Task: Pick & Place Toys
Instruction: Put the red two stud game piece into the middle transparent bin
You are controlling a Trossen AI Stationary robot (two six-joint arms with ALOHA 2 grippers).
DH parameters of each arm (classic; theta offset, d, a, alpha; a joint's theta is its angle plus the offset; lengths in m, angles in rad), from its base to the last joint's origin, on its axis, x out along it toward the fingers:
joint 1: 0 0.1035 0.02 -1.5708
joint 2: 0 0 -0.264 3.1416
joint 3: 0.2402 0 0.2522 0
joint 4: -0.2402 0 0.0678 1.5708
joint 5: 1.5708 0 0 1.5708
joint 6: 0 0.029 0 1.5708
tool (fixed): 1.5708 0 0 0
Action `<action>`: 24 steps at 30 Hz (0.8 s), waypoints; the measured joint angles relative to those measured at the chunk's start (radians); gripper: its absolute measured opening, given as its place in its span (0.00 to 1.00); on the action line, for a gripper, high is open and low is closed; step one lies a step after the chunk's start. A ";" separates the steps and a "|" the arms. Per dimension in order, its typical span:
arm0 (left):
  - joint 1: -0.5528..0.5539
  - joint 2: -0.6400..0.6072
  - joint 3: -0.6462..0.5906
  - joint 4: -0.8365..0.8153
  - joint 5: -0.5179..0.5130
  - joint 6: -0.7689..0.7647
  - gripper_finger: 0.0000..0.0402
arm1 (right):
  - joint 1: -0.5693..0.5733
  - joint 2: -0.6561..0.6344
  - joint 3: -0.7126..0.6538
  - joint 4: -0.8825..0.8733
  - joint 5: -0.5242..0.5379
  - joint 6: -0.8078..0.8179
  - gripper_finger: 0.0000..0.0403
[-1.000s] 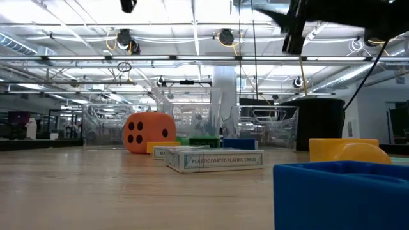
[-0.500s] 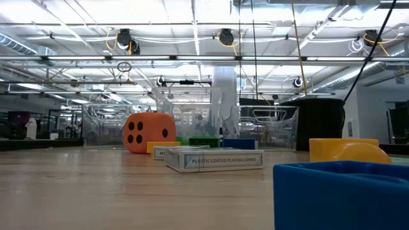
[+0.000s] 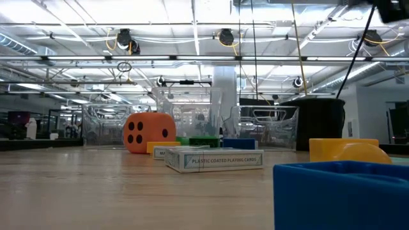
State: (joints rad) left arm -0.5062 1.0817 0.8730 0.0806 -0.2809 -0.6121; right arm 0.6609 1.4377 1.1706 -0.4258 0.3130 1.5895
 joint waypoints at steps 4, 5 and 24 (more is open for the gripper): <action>-0.071 0.000 0.000 -0.034 -0.023 0.002 0.65 | 0.022 0.104 0.000 -0.020 -0.007 0.131 0.52; -0.089 0.000 0.000 -0.039 -0.037 0.004 0.65 | 0.024 0.121 0.000 -0.037 -0.016 0.160 0.52; -0.161 0.000 0.000 -0.138 -0.218 0.009 0.65 | 0.020 0.128 -0.001 -0.487 -0.215 0.400 0.52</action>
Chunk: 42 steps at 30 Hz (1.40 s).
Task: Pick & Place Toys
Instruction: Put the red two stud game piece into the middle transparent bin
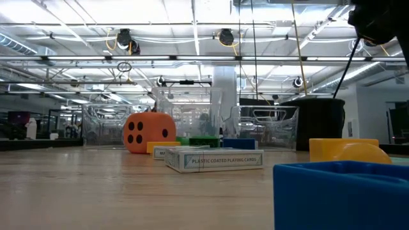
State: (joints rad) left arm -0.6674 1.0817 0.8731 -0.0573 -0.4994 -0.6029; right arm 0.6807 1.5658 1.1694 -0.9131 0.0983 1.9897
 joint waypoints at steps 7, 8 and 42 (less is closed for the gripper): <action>0.002 0.000 0.000 0.000 -0.002 0.033 0.65 | 0.000 0.024 0.000 -0.005 0.001 -0.013 0.52; 0.004 0.000 0.000 0.000 -0.002 0.036 0.65 | 0.000 0.031 0.000 -0.005 0.001 -0.014 0.52; 0.022 0.000 0.000 -0.029 0.000 0.018 0.65 | 0.000 0.053 -0.153 0.187 -0.074 0.009 0.37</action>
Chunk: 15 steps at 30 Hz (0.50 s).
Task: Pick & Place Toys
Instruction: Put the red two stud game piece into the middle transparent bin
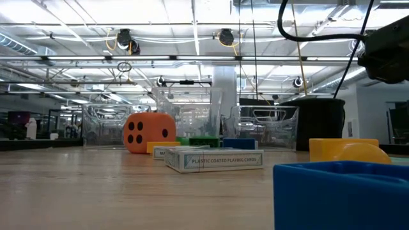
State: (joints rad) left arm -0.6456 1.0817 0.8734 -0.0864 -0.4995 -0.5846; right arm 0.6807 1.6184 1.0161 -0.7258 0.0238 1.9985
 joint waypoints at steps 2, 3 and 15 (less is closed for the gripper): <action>0.000 0.000 0.000 0.000 0.000 0.000 0.65 | 0.000 0.000 0.000 0.000 0.000 -0.002 0.30; 0.000 0.000 0.000 0.000 0.000 0.003 0.65 | 0.000 0.000 0.000 0.000 0.000 -0.002 0.27; 0.000 0.000 0.000 0.000 0.000 0.003 0.65 | 0.000 -0.006 0.000 0.030 0.055 -0.004 0.16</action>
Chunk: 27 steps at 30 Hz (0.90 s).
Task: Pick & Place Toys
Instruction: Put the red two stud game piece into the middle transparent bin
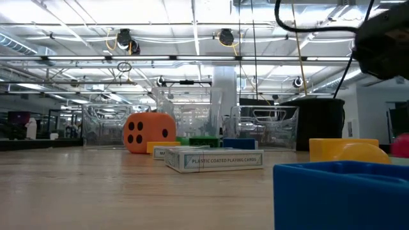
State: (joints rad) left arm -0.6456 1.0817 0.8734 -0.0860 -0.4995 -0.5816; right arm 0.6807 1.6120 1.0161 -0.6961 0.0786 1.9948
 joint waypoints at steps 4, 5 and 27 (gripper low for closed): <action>0.000 0.000 0.000 0.000 0.000 -0.001 0.65 | 0.000 -0.029 0.000 0.062 0.104 -0.001 0.16; 0.000 0.000 0.000 0.000 0.000 -0.001 0.65 | 0.000 -0.039 0.000 0.081 0.137 -0.003 0.15; 0.092 0.060 0.001 0.166 0.079 -0.011 0.65 | -0.136 -0.173 0.000 1.150 0.665 -0.935 0.15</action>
State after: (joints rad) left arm -0.5538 1.1417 0.8745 0.0798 -0.4204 -0.5923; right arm 0.5445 1.4387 1.0161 0.4540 0.7431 1.0597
